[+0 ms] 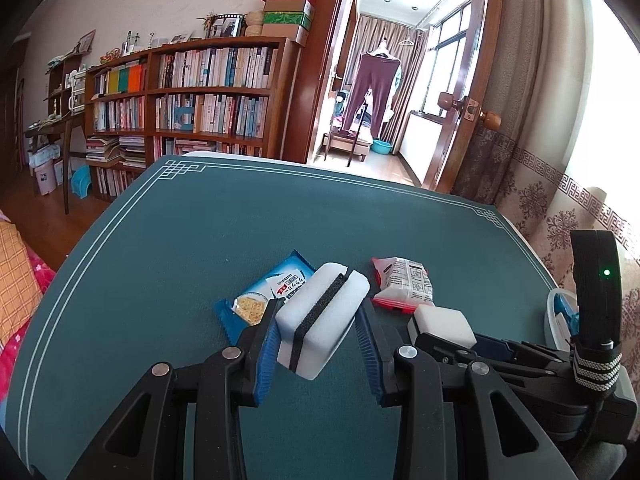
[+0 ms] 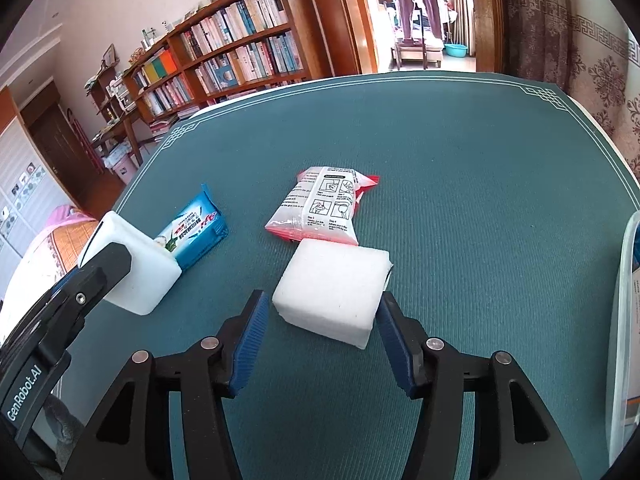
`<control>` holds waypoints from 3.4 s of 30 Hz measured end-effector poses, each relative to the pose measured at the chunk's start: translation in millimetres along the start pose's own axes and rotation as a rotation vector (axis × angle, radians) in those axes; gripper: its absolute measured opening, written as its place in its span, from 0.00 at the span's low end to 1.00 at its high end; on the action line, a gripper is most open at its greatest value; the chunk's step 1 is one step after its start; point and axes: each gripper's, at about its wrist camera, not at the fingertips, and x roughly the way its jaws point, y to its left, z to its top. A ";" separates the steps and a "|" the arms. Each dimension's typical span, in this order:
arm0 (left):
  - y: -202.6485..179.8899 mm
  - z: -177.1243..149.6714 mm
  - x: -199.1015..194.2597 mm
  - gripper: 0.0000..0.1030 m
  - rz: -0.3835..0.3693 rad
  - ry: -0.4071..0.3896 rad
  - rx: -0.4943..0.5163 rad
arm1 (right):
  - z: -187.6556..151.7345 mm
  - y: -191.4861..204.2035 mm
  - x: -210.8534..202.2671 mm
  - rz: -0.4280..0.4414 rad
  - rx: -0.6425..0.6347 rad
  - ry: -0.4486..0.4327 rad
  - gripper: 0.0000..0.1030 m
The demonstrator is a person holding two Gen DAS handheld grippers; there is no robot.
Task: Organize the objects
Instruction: 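Lift the sponge with the left gripper while the right gripper grasps the other sponge, then carry both white sponges into the bowl and open both grippers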
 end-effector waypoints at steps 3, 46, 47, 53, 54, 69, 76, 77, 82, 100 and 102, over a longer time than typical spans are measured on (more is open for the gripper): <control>-0.5 -0.3 -0.1 0.38 -0.004 0.002 -0.003 | 2.2 -1.7 3.4 0.004 0.006 0.005 0.55; -157.6 -14.2 -16.4 0.38 -0.238 0.069 0.266 | -7.0 -260.2 -149.3 -0.138 0.336 -0.155 0.54; -163.8 -14.7 -15.9 0.38 -0.249 0.073 0.276 | -9.1 -261.8 -150.8 -0.141 0.332 -0.160 0.55; -201.6 -15.1 -14.4 0.38 -0.326 0.103 0.313 | -19.4 -269.0 -165.3 -0.122 0.324 -0.193 0.60; -207.3 -14.0 -13.6 0.38 -0.343 0.111 0.311 | -20.0 -271.3 -165.6 -0.119 0.326 -0.191 0.62; -298.6 4.1 9.9 0.39 -0.512 0.182 0.347 | -52.8 -263.4 -213.3 -0.268 0.242 -0.274 0.64; -330.2 4.5 42.0 0.40 -0.527 0.236 0.356 | -63.7 -272.0 -224.7 -0.249 0.270 -0.286 0.64; -332.8 3.5 45.9 0.42 -0.526 0.244 0.363 | -64.7 -272.1 -224.3 -0.249 0.269 -0.284 0.64; -327.3 2.5 62.6 0.83 -0.534 0.285 0.311 | -67.0 -274.5 -219.7 -0.241 0.277 -0.273 0.64; -301.3 10.9 52.3 0.91 -0.433 0.195 0.317 | -65.9 -260.2 -218.7 -0.240 0.258 -0.270 0.64; -292.9 13.1 47.7 0.91 -0.412 0.180 0.307 | -64.5 -254.6 -218.5 -0.232 0.249 -0.271 0.64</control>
